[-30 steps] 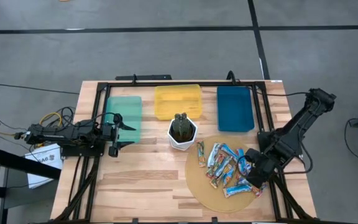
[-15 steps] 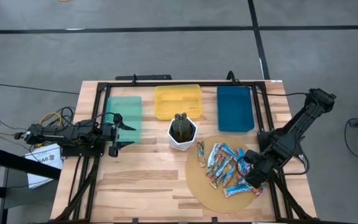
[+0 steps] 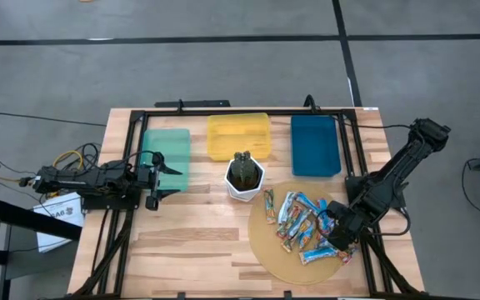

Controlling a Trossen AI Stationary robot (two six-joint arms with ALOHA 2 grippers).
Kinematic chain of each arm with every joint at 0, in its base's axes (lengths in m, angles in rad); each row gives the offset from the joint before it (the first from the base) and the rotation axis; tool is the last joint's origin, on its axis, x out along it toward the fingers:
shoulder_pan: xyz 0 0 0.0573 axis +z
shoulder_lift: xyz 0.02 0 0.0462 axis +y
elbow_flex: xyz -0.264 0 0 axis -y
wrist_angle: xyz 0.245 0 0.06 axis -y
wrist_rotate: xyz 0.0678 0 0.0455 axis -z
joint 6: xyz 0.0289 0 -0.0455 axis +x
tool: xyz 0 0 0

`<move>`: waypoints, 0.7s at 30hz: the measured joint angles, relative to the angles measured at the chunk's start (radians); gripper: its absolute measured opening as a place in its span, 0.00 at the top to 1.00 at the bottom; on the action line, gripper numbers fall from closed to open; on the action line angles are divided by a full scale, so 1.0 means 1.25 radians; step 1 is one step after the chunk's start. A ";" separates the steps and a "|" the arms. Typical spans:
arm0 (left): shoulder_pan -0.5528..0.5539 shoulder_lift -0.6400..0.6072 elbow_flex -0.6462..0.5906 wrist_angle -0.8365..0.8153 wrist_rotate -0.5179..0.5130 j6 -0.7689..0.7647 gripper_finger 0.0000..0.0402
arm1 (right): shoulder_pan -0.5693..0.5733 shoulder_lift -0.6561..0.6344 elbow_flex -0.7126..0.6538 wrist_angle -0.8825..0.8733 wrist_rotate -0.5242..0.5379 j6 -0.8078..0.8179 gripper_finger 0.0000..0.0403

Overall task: Pick and place Granola Bars by type
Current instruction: Put the blue granola bar into the green bin

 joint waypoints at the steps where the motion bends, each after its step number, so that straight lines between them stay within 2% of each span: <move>1: 0.000 0.000 0.000 0.000 0.000 0.000 0.35 | 0.000 0.000 0.000 0.000 0.001 -0.002 0.45; 15: 0.000 0.000 0.000 0.000 0.000 0.000 0.35 | -0.006 0.063 0.000 0.037 -0.012 -0.061 0.48; 21: 0.000 0.000 0.000 0.000 0.000 0.000 0.35 | -0.019 0.063 0.000 0.032 -0.013 -0.062 0.57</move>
